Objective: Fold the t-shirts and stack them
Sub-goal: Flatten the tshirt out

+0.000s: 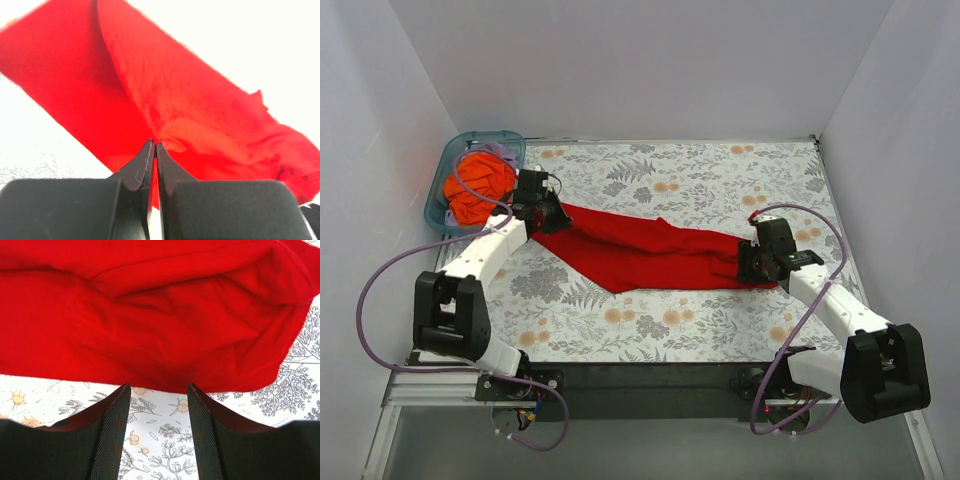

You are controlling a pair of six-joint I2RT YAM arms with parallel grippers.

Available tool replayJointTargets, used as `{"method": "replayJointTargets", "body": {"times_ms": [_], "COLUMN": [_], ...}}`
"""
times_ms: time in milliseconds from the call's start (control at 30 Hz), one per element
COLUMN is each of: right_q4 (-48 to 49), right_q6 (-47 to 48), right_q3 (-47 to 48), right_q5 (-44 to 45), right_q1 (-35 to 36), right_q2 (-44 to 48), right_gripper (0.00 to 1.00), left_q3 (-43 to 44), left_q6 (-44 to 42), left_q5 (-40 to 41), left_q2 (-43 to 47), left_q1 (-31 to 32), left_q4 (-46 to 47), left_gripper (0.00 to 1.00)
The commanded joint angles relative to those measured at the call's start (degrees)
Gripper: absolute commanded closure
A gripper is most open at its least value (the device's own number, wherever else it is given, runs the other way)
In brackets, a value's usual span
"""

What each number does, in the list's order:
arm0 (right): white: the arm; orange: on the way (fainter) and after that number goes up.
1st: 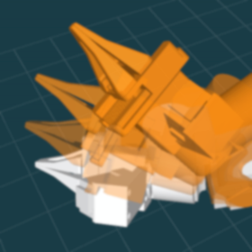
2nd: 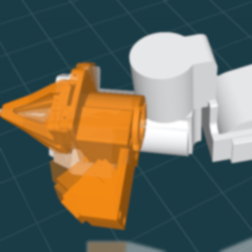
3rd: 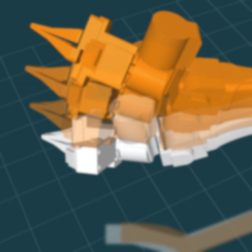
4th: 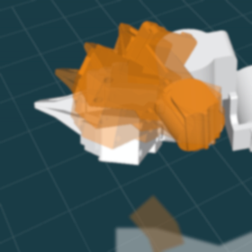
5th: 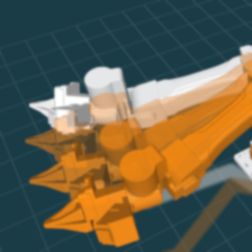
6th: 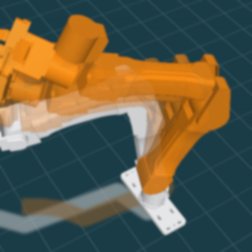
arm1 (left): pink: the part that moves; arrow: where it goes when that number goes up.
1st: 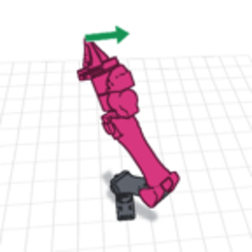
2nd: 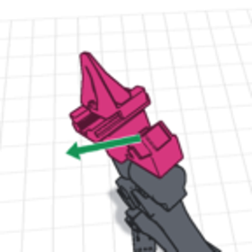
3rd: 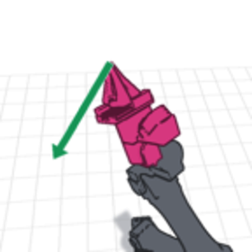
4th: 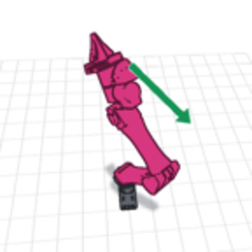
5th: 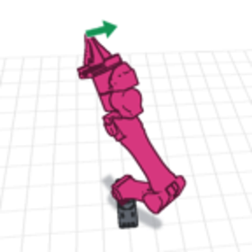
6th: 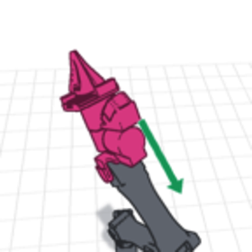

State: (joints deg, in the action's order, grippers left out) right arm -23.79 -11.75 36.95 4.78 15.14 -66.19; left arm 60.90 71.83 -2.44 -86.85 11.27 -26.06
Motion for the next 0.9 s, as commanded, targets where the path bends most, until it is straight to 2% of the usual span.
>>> {"method": "replayJointTargets", "body": {"times_ms": [0,467,633,733,767,867], "right_q4": [4.18,8.32,9.11,9.38,9.46,9.20], "right_q6": [2.24,3.93,3.93,3.93,3.84,3.93], "right_q3": [0.58,2.07,2.16,2.69,3.12,4.70], "right_q5": [-0.37,0.50,0.94,1.37,1.46,1.73], "right_q1": [0.16,0.16,0.16,0.16,0.16,0.16], "right_q2": [-1.92,-10.09,-11.85,-12.81,-12.99,-13.52], "right_gripper": [0.44,0.43,0.47,0.62,0.76,0.97], "left_q3": [4.66,7.30,8.00,8.35,8.44,9.23], "left_q6": [-2.40,-3.10,-3.19,-3.28,-3.45,-3.89], "left_q5": [3.76,4.02,4.11,4.54,4.72,5.42], "left_q2": [5.11,6.96,6.43,6.34,6.25,5.29], "left_q1": [0.16,0.16,0.16,0.16,0.16,0.07], "left_q4": [-6.18,-8.39,-8.48,-8.39,-8.39,-8.04], "left_gripper": [1.00,1.00,1.00,1.00,1.00,1.00]}}
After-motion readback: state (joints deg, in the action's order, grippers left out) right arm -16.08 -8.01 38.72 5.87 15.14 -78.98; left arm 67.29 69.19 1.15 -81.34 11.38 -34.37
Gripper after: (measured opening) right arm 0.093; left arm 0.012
